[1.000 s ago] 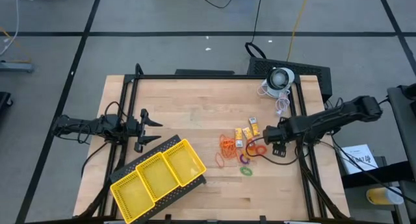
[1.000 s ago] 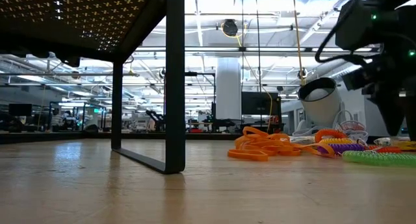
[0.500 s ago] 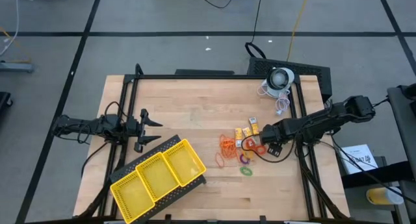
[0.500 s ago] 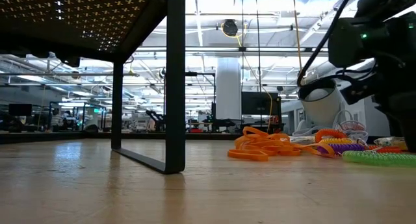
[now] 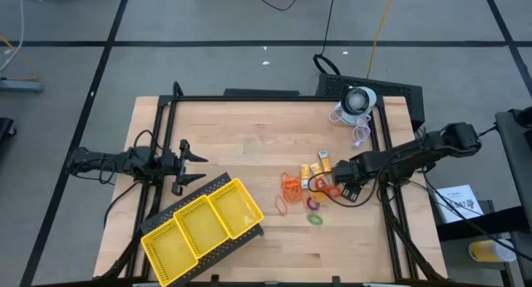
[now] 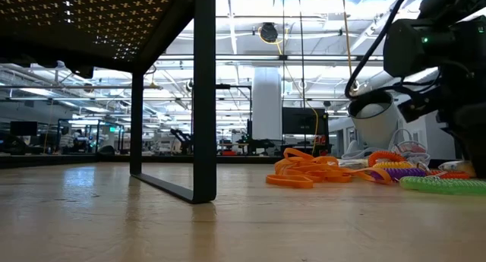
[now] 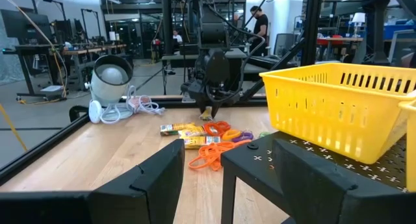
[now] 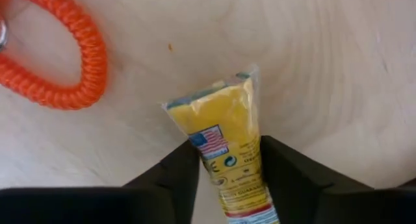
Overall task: Pick & Place Office Desk Supplies
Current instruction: Put the crayon box into the left yellow bin on the shelf
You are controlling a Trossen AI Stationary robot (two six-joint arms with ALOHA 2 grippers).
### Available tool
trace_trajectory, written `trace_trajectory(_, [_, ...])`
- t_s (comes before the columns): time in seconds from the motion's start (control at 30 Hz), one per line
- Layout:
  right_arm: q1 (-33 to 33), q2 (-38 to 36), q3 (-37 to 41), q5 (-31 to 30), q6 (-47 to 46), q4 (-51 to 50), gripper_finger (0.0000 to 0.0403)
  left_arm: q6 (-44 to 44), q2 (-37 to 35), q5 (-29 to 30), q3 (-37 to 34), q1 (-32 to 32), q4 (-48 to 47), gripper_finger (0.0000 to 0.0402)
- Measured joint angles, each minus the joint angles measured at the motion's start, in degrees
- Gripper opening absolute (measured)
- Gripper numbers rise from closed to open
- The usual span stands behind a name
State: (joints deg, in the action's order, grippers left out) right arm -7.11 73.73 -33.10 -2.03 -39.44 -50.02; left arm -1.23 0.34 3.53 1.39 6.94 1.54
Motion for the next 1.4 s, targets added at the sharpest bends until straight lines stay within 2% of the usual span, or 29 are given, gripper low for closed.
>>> trace_trajectory(0.2, [0.0,-2.8,-0.1,1.3,-0.2,0.6,0.0098,0.0,0.0,0.0,0.0,0.0,0.0,0.0241])
trace_trajectory(0.43, [-0.1,-8.8,-2.4,5.4,-1.3,3.9,0.0107,0.0,0.0,0.0,0.0,0.0,0.0,0.0241])
trace_trajectory(0.67, [-0.1,-15.6,-2.6,11.2,2.6,15.3,0.0099,0.0,0.0,0.0,0.0,0.0,0.0,0.0241])
trace_trajectory(1.0, [-0.1,-19.9,-2.7,11.3,12.8,41.8,0.0101,0.0,0.0,0.0,0.0,0.0,0.1,0.0241])
trace_trajectory(1.23, [-0.1,-17.6,-2.7,11.1,25.0,62.7,0.0099,0.8,0.0,-0.2,0.0,0.0,1.7,0.0241])
trace_trajectory(1.4, [-0.1,-14.8,-2.7,10.9,32.0,75.3,0.0101,7.2,0.0,-0.3,0.0,0.0,7.0,0.0241])
